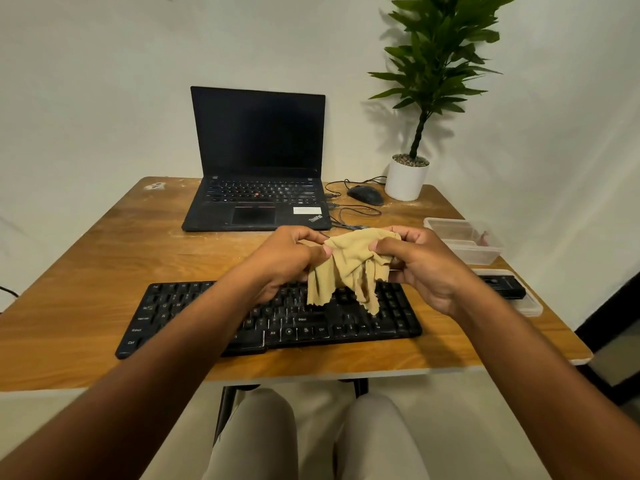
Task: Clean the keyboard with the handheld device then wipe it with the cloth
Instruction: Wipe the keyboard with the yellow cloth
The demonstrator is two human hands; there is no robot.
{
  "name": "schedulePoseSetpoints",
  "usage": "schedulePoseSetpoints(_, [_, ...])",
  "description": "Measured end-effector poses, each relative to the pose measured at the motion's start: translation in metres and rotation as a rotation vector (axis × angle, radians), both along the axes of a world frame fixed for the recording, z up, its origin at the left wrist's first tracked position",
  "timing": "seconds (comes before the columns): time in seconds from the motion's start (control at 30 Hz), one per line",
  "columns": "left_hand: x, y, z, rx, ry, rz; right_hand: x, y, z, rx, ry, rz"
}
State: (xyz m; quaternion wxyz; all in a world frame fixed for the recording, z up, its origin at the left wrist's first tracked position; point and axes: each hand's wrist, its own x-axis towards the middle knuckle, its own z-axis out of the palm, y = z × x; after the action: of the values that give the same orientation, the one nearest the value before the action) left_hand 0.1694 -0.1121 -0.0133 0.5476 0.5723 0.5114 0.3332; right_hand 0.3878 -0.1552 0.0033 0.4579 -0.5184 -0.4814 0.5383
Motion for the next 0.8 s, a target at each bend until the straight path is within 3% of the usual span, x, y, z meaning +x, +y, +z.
schedulePoseSetpoints(0.2, [0.005, 0.001, -0.002, 0.036, 0.073, 0.033, 0.001, 0.002, 0.001, -0.017, 0.039, -0.009])
schedulePoseSetpoints(0.33, [0.013, -0.001, 0.006, -0.236, -0.195, 0.012, -0.004, 0.003, 0.002, -0.040, 0.212, 0.044])
schedulePoseSetpoints(0.43, [0.016, -0.003, 0.010, -0.367, -0.427, 0.021, -0.008, 0.004, -0.001, -0.027, 0.195, 0.042])
schedulePoseSetpoints(0.57, [0.016, -0.001, 0.005, -0.406, -0.595, 0.133, -0.013, 0.005, -0.011, -0.062, 0.075, -0.060])
schedulePoseSetpoints(0.8, [0.032, 0.001, -0.006, -0.336, -0.676, 0.269, -0.006, 0.011, -0.014, -0.301, 0.137, -0.092])
